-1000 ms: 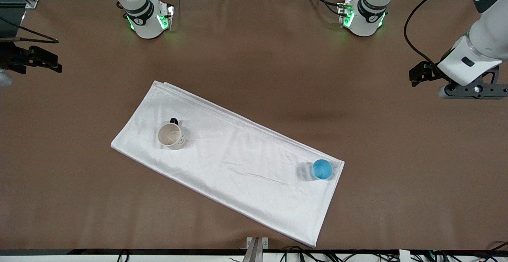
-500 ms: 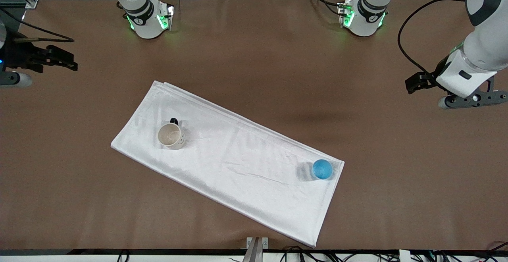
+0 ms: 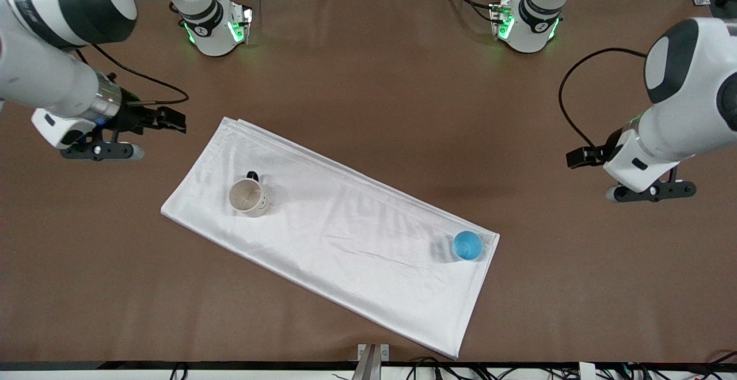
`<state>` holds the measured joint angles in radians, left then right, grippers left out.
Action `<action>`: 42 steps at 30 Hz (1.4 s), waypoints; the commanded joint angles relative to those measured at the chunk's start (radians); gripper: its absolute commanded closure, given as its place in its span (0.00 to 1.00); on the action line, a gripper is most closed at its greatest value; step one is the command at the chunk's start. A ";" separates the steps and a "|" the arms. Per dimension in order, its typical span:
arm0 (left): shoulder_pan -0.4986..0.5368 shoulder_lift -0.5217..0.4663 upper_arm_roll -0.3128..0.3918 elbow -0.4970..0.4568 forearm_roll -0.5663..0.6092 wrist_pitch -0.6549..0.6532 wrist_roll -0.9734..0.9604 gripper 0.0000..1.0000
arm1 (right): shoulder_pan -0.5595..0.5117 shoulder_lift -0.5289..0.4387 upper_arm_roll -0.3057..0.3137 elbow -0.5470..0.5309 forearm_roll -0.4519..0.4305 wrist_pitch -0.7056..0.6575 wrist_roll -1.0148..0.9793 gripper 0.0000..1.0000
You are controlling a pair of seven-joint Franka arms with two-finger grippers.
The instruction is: Place blue cup into white mug on table
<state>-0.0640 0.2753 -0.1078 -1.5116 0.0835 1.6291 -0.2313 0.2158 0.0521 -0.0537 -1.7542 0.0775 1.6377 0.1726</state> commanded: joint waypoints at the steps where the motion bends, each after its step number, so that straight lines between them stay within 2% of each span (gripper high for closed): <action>1: -0.004 0.131 -0.004 0.106 -0.021 0.089 -0.031 0.00 | 0.010 -0.038 0.047 -0.178 0.011 0.158 0.099 0.00; 10: -0.020 0.235 -0.006 0.106 -0.172 0.336 -0.140 0.00 | 0.053 -0.031 0.101 -0.401 0.011 0.441 0.255 0.00; 20: -0.117 0.366 -0.001 0.106 -0.185 0.495 -0.146 0.00 | 0.063 0.032 0.103 -0.410 0.011 0.531 0.327 0.00; 27: -0.126 0.398 -0.003 0.105 -0.186 0.528 -0.145 0.00 | 0.080 0.083 0.103 -0.450 0.011 0.662 0.367 0.00; 42: -0.139 0.446 -0.003 0.102 -0.185 0.606 -0.145 0.00 | 0.088 0.173 0.104 -0.452 0.010 0.752 0.367 0.00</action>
<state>-0.1937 0.6876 -0.1151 -1.4356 -0.0823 2.2065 -0.3739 0.2952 0.1980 0.0467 -2.2001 0.0786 2.3490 0.5231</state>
